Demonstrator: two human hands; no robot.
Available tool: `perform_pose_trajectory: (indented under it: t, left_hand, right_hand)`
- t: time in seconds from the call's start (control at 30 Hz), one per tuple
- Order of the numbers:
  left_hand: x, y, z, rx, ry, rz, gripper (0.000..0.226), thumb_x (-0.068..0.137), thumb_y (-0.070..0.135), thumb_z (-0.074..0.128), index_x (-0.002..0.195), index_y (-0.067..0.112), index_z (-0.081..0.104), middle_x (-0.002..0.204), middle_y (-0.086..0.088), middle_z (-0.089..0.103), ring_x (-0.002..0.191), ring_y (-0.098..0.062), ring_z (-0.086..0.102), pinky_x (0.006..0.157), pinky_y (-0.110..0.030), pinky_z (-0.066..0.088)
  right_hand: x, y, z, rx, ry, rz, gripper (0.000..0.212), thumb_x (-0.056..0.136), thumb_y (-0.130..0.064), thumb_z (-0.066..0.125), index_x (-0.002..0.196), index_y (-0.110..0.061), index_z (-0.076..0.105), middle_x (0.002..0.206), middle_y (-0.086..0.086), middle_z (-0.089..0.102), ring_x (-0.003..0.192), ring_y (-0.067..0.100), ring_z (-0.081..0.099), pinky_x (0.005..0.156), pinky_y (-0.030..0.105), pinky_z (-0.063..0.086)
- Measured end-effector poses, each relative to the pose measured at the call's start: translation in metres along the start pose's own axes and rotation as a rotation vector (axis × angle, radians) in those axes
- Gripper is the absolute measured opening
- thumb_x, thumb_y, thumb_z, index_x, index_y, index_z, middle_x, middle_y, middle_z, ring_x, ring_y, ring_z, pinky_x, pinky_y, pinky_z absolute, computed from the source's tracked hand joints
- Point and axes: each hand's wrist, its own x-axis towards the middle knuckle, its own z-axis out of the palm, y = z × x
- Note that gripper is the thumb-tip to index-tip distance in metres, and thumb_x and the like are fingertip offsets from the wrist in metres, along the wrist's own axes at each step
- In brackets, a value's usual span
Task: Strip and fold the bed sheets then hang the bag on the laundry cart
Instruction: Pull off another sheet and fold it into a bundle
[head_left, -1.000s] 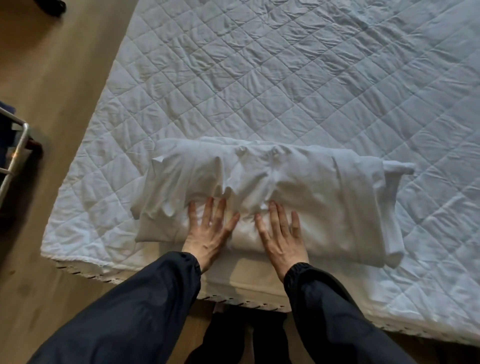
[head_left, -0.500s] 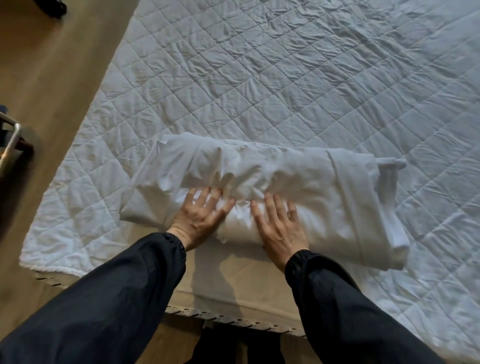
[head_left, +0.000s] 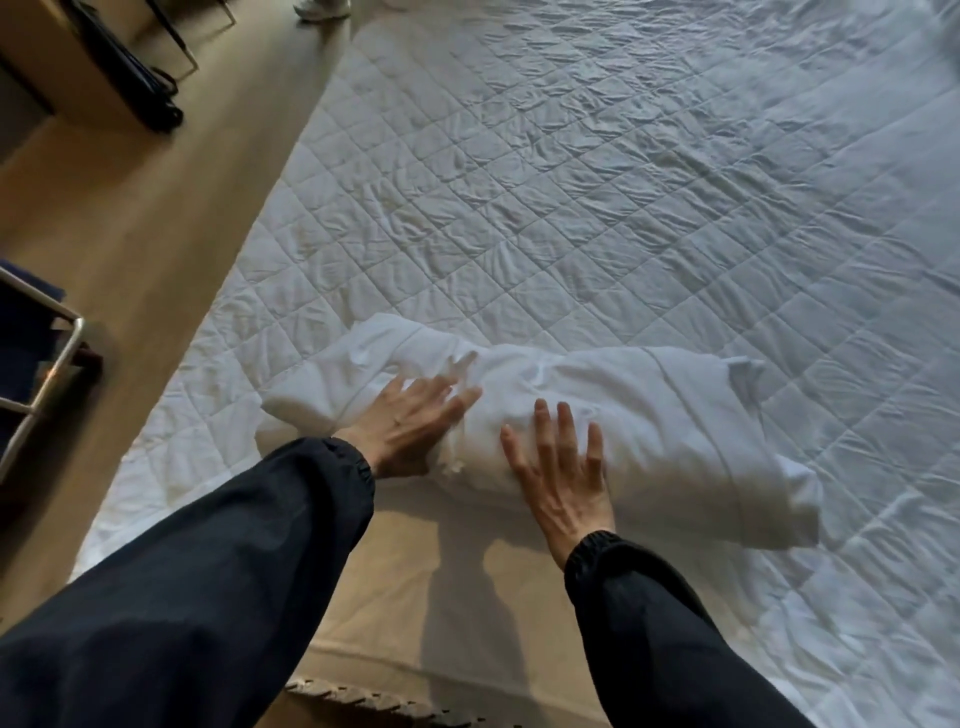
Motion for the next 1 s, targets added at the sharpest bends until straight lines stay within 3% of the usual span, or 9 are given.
perform_pose_trajectory:
  t: [0.13,0.23,0.37,0.47,0.6,0.73,0.87,0.93,1.0]
  left_hand:
    - [0.008,-0.013,-0.009,0.048,0.034,-0.054,0.12,0.047,0.047,0.082,0.142,0.022,0.014,0.133,-0.014,0.042,0.118,-0.034,0.048,0.101,-0.054,0.034]
    - [0.01,-0.014,-0.013,0.103,0.104,-0.034,0.122,0.04,0.041,0.083,0.143,0.017,0.022,0.131,-0.018,0.04,0.117,-0.037,0.048,0.102,-0.061,0.034]
    - [0.025,0.008,-0.012,0.083,0.157,-0.089,0.131,0.047,0.055,0.077,0.149,0.017,0.004,0.144,-0.025,0.023,0.133,-0.045,0.031,0.105,-0.071,0.017]
    - [0.042,0.015,-0.016,0.061,0.143,-0.157,0.148,0.039,0.068,0.078,0.151,0.018,-0.005,0.149,-0.028,0.01,0.139,-0.045,0.017,0.103,-0.075,0.005]
    - [0.052,0.024,-0.013,0.094,0.089,-0.118,0.154,0.035,0.062,0.084,0.151,0.018,-0.008,0.151,-0.03,0.007,0.139,-0.049,0.009,0.1,-0.078,0.003]
    - [0.067,0.029,-0.01,0.071,0.061,-0.195,0.142,0.039,0.046,0.086,0.148,0.018,-0.001,0.144,-0.028,0.023,0.132,-0.044,0.027,0.098,-0.075,0.022]
    - [0.074,0.014,-0.008,0.017,0.124,-0.164,0.127,0.042,0.035,0.083,0.147,0.018,0.013,0.13,-0.024,0.042,0.112,-0.036,0.044,0.092,-0.062,0.039]
    - [0.076,0.01,-0.008,0.006,0.137,-0.152,0.12,0.043,0.037,0.083,0.145,0.017,0.022,0.121,-0.02,0.053,0.103,-0.033,0.053,0.09,-0.054,0.043]
    - [0.079,0.007,-0.005,-0.028,0.156,-0.164,0.116,0.047,0.037,0.082,0.145,0.017,0.025,0.119,-0.017,0.057,0.102,-0.031,0.058,0.092,-0.048,0.044]
  right_hand:
    - [0.025,0.016,0.001,0.051,-0.077,-0.02,0.098,0.059,-0.009,0.074,0.143,-0.017,0.023,0.138,0.031,0.029,0.127,0.048,0.031,0.101,0.067,0.019]
    - [0.049,0.038,-0.005,0.088,-0.131,-0.048,0.112,0.043,-0.014,0.082,0.141,-0.016,0.028,0.129,0.031,0.042,0.119,0.048,0.044,0.094,0.062,0.03]
    - [0.08,0.068,-0.018,0.144,-0.26,-0.087,0.132,0.029,-0.032,0.089,0.142,-0.019,0.022,0.132,0.024,0.045,0.121,0.042,0.046,0.093,0.057,0.033]
    - [0.094,0.082,-0.023,0.193,-0.332,-0.127,0.122,0.055,-0.035,0.082,0.144,-0.025,-0.001,0.148,0.018,0.026,0.137,0.037,0.026,0.106,0.055,0.022]
    - [0.11,0.093,-0.024,0.283,-0.33,-0.109,0.113,0.067,-0.036,0.075,0.149,-0.029,-0.003,0.155,0.011,0.011,0.145,0.029,0.01,0.114,0.05,0.008]
    - [0.108,0.08,-0.026,0.192,-0.28,-0.039,0.11,0.073,-0.04,0.072,0.145,-0.023,-0.01,0.157,0.019,0.004,0.145,0.039,-0.004,0.109,0.058,-0.014]
    - [0.092,0.068,-0.024,0.118,-0.286,0.029,0.128,0.062,-0.049,0.08,0.147,-0.012,-0.008,0.154,0.032,0.004,0.141,0.052,-0.003,0.107,0.068,-0.011]
    - [0.091,0.07,-0.021,0.11,-0.304,-0.017,0.126,0.072,-0.049,0.074,0.144,-0.01,-0.022,0.152,0.033,-0.011,0.138,0.054,-0.016,0.103,0.069,-0.017]
    - [0.096,0.067,-0.02,0.094,-0.343,-0.003,0.115,0.079,-0.039,0.07,0.144,-0.007,-0.02,0.151,0.036,-0.009,0.137,0.056,-0.013,0.1,0.071,-0.018]
